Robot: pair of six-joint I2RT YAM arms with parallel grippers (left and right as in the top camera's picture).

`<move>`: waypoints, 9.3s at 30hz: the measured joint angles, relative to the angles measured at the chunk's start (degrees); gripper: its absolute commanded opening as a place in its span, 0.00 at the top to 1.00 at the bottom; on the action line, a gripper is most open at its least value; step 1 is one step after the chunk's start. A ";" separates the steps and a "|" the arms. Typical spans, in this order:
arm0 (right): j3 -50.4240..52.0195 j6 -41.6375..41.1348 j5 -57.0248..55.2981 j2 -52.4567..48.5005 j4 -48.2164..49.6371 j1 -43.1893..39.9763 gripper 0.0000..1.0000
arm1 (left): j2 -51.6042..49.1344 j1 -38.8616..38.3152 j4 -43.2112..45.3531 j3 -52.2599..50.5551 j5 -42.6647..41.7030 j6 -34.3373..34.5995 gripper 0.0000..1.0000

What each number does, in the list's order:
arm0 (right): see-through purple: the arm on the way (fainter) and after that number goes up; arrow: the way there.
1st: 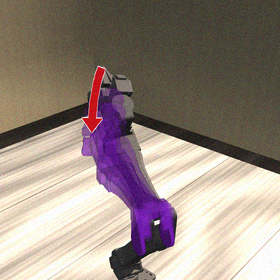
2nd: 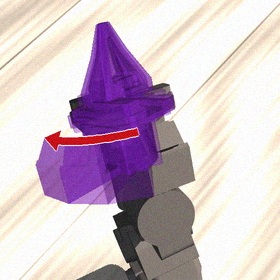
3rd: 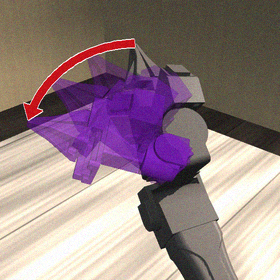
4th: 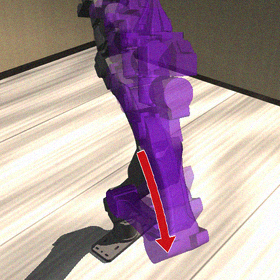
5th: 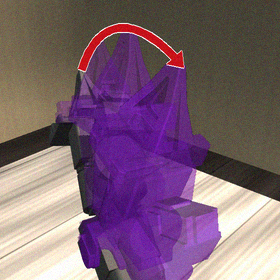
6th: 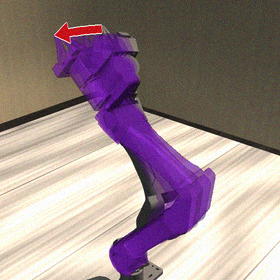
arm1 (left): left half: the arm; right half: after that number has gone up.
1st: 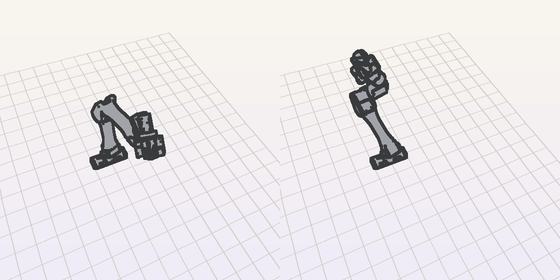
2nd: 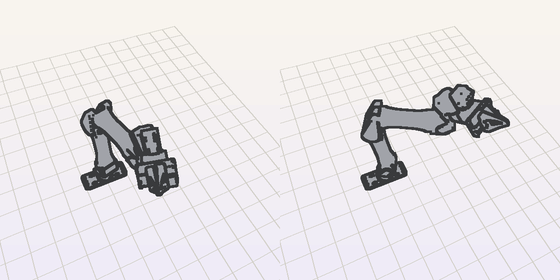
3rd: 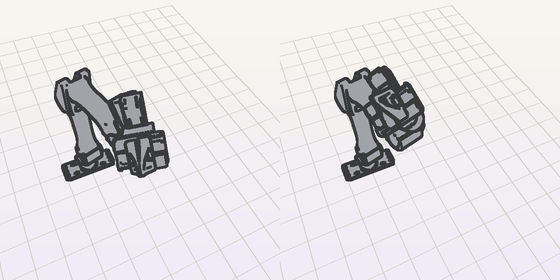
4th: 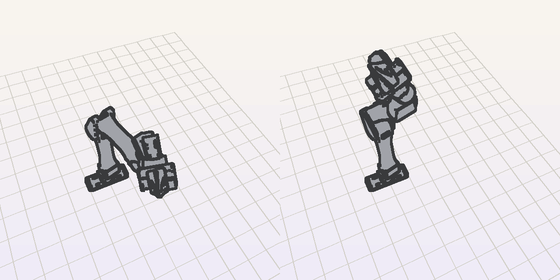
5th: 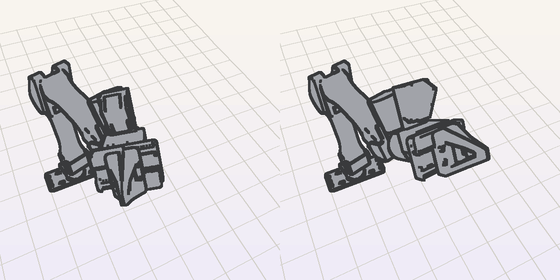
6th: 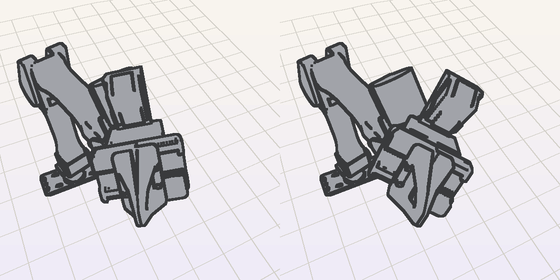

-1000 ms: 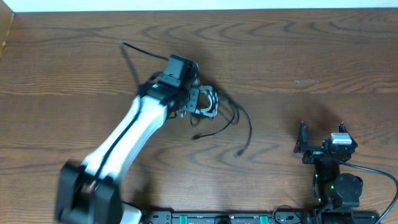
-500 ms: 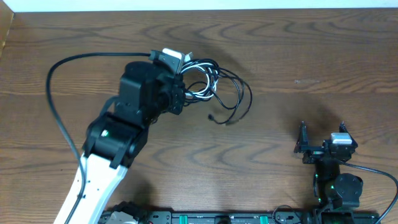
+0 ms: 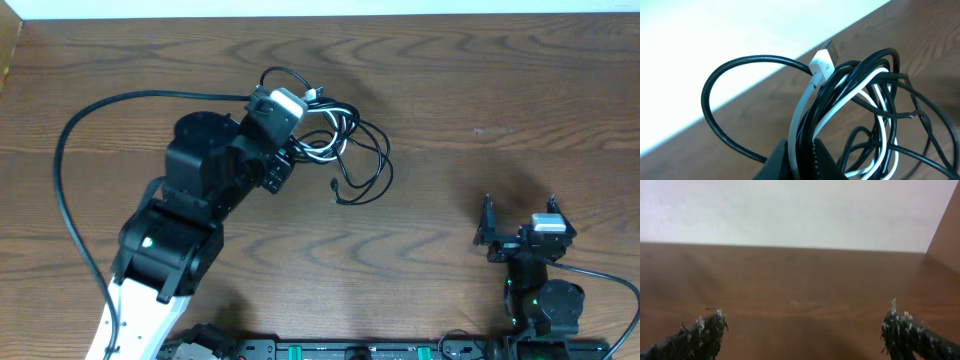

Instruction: Untangle cables

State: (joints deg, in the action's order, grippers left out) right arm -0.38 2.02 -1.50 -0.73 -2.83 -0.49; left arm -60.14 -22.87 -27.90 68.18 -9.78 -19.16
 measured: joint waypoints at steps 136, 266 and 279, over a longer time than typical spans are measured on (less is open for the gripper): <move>-51.32 2.05 62.23 -49.16 -17.66 12.41 0.99 | -5.79 -2.10 5.79 0.00 -39.65 -16.68 0.92; -51.45 -1.14 34.53 -49.70 -22.67 13.51 0.99 | -2.21 -3.17 -2.84 0.00 -6.38 -7.58 0.92; -51.45 -10.12 23.30 -49.16 -26.32 13.51 0.56 | -2.21 -3.15 -2.93 0.00 -5.46 -6.93 0.92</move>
State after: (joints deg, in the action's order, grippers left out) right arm -51.83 -8.10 21.80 -49.89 -29.15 13.02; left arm -62.35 -26.02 -30.83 68.18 -15.25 -26.09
